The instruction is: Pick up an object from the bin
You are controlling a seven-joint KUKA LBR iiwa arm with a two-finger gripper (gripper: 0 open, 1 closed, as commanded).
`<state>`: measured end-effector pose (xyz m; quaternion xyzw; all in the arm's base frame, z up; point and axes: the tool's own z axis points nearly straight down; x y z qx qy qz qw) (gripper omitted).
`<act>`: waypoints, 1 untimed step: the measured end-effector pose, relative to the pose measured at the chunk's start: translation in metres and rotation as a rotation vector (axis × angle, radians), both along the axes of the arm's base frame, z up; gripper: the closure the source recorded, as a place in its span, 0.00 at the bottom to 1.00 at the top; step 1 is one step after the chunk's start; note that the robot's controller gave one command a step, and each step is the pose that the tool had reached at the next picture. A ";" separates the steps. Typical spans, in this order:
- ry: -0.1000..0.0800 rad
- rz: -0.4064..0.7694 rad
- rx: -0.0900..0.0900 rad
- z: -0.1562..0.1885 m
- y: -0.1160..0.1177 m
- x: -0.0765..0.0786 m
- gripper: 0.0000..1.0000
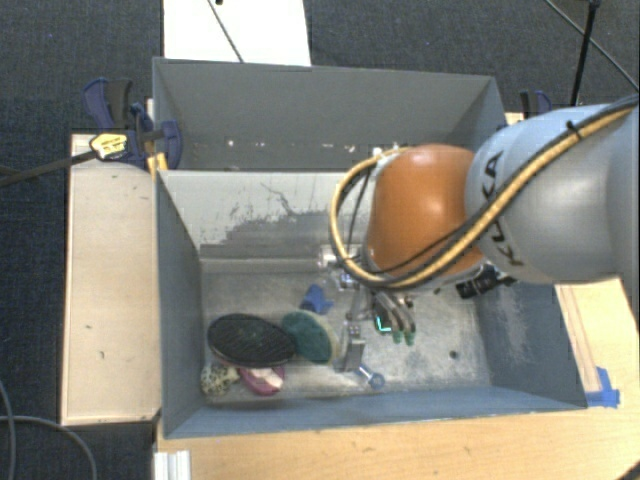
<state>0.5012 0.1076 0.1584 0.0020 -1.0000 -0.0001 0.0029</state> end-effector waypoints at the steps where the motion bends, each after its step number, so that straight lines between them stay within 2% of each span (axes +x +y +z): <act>1: 0.000 0.038 0.001 -0.092 0.064 0.000 0.00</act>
Offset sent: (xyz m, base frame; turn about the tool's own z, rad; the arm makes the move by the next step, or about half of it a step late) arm 0.0018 0.0613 -0.0884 -0.0328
